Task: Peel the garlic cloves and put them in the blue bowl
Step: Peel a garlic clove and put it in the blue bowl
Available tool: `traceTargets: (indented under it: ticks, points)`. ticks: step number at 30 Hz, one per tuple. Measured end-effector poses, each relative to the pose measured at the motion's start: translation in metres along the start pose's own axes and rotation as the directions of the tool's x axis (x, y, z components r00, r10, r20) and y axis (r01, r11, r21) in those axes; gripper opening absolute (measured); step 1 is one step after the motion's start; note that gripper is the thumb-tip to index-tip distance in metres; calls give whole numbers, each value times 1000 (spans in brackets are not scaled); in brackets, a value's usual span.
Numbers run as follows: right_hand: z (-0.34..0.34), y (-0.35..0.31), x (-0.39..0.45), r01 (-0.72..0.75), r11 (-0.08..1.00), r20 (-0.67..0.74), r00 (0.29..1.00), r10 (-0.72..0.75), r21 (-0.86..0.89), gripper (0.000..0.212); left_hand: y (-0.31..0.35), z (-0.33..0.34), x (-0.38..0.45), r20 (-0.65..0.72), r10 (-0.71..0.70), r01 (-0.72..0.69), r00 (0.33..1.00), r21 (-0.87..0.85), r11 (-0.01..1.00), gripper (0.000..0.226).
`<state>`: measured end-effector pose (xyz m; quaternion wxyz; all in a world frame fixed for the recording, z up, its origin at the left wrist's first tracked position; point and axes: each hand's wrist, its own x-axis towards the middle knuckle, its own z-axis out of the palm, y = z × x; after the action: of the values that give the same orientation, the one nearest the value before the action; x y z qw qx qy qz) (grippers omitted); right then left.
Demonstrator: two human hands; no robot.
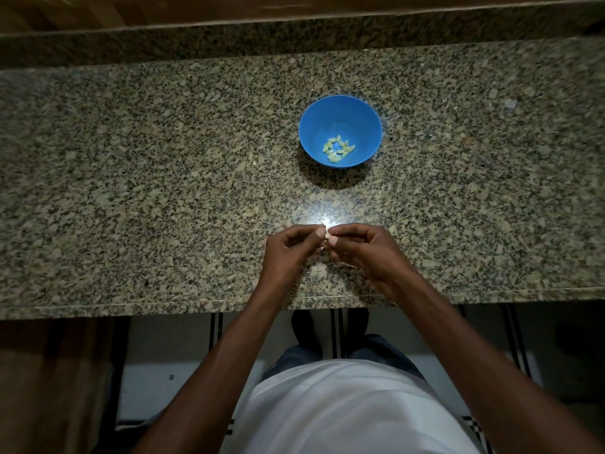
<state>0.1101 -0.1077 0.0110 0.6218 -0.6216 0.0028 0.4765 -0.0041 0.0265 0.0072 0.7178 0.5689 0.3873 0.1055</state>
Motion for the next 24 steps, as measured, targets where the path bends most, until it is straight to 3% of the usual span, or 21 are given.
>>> traceTargets:
  ticks: [6, 12, 20, 24]
  points:
    - [-6, -5, 1, 180, 959, -6, 983, -186, -220, 17, 3, 3, 6, -5, -28, 28, 1000, 9, 1000, 19]
    - [-13, -7, 6, 241, 927, 1, 968, -252, -289, 19, 12, 11, 8, -14, -24, 23, 1000, -37, 999, 27]
    - [-17, -14, 12, 169, 976, 63, 985, -161, -139, 21, 13, 19, 10, -75, -52, 48, 996, -54, 997, 28]
    - [-17, -16, 17, 52, 998, 84, 995, -50, -28, 23, 10, 20, 11, -99, -73, 66, 992, -73, 995, 34]
